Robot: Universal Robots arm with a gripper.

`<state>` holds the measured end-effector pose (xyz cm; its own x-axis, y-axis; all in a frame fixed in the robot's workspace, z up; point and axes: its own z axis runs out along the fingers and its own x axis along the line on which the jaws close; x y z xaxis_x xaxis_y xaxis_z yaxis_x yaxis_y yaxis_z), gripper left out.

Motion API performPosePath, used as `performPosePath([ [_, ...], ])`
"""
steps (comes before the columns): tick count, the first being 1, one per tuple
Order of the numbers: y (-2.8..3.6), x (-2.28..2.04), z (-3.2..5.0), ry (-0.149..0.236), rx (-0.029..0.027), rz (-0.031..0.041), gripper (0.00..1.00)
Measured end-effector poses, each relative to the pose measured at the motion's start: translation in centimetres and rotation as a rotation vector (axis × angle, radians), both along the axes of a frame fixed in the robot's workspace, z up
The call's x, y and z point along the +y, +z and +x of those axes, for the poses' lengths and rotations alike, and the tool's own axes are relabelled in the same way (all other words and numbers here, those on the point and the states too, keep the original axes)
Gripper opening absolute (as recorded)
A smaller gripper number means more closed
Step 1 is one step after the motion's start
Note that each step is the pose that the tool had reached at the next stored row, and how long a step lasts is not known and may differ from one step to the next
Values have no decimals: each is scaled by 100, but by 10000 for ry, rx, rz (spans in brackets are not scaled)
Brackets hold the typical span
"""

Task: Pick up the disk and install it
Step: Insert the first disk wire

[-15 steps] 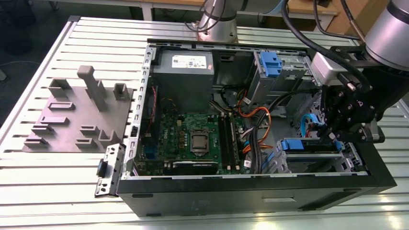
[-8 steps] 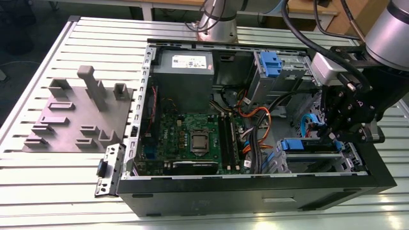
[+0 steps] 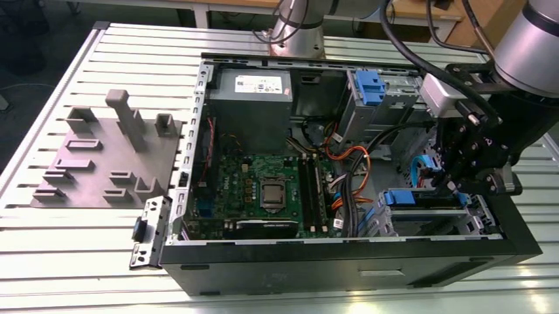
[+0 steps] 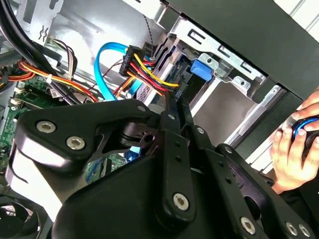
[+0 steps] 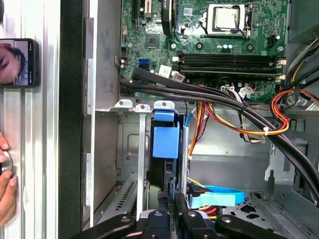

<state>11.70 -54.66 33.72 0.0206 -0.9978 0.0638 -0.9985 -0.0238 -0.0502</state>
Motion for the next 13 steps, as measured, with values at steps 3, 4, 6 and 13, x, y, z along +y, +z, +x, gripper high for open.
performPosePath([
  [3,-8,0,0,2,-29,6,16],
  [4,-10,-1,-2,0,-37,9,16],
  [6,-13,-4,-6,-1,-53,10,16],
  [13,-29,-11,-16,4,-101,38,16],
])
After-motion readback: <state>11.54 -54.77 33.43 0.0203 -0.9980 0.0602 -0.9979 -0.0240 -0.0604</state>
